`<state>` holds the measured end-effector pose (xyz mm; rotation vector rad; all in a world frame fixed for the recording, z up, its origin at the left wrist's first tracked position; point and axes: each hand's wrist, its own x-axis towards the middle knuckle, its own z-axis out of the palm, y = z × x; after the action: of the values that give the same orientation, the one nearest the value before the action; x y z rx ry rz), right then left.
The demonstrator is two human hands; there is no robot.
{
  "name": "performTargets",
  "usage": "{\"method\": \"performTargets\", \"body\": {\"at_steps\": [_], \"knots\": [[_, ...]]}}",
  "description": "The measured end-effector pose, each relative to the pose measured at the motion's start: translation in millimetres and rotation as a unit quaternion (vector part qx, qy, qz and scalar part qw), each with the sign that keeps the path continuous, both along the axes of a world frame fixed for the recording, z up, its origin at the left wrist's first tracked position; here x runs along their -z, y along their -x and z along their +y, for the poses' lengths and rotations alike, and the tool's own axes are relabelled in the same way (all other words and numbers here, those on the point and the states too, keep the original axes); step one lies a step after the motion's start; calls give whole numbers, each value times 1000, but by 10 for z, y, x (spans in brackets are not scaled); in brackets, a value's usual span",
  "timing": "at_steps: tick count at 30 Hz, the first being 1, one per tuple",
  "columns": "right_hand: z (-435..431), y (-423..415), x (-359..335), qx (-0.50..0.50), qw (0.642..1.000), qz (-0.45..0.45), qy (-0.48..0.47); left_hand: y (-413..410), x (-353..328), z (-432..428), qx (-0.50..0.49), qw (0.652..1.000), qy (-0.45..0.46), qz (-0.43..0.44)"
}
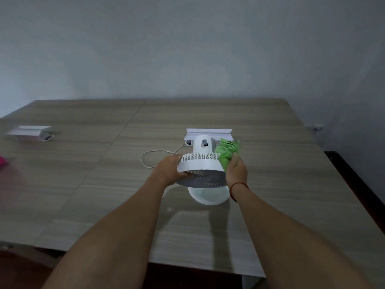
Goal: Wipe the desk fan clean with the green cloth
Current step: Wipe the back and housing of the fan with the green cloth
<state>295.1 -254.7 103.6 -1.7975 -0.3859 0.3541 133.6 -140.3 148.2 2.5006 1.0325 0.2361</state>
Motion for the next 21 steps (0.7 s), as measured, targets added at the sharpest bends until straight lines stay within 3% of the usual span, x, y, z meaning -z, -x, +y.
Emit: {"method": "performTargets", "body": {"at_steps": [3, 5, 13, 18, 21], "knots": [[-56, -64, 115, 43, 992, 116, 25, 20, 18, 15, 6, 1000, 2, 6], [-73, -63, 110, 46, 990, 130, 24, -7, 0, 9, 12, 1000, -4, 18], [2, 112, -46, -17, 1000, -19, -2, -388, -297, -215, 118, 969, -203, 72], [13, 153, -36, -20, 996, -77, -30, -480, -306, -260, 160, 963, -191, 102], [10, 171, 96, -33, 997, -64, -19, -460, -277, -228, 163, 965, -179, 99]]}}
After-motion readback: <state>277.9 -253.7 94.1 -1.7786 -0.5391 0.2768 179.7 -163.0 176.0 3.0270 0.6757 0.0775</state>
